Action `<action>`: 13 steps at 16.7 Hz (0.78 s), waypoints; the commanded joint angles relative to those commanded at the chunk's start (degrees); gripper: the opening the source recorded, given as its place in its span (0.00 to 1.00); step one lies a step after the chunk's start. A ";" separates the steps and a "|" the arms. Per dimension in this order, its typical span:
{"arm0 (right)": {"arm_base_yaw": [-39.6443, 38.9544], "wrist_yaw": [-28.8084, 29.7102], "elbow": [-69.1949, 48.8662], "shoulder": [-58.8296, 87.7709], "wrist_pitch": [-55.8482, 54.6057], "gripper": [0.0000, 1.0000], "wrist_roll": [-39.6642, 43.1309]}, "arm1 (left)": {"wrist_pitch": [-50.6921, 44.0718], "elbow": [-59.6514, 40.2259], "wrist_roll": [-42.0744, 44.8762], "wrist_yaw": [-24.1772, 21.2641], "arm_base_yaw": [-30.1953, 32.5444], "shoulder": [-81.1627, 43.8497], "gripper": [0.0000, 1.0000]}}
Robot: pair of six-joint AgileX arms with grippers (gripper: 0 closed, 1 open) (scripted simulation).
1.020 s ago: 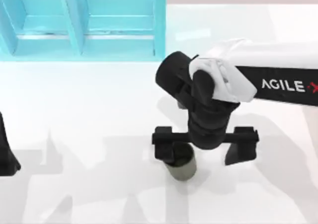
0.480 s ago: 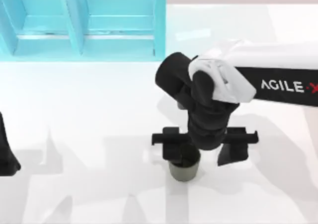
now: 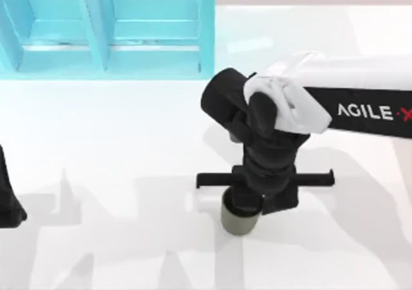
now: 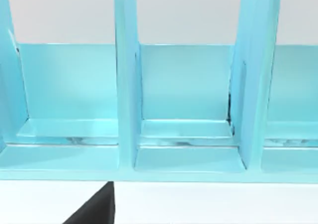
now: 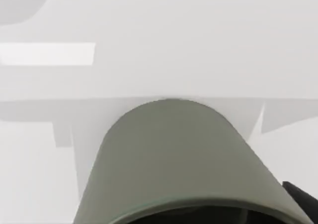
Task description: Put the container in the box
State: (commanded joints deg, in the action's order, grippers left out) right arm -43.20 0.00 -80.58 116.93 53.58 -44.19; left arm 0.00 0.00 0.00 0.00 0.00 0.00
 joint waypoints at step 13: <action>5.82 0.12 -2.61 -0.51 2.55 0.00 6.07 | 0.00 0.00 0.00 0.00 0.00 0.00 1.00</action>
State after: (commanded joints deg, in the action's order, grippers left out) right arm -37.39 0.12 -83.18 116.43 56.13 -38.12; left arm 0.00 0.00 0.00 0.00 0.00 0.00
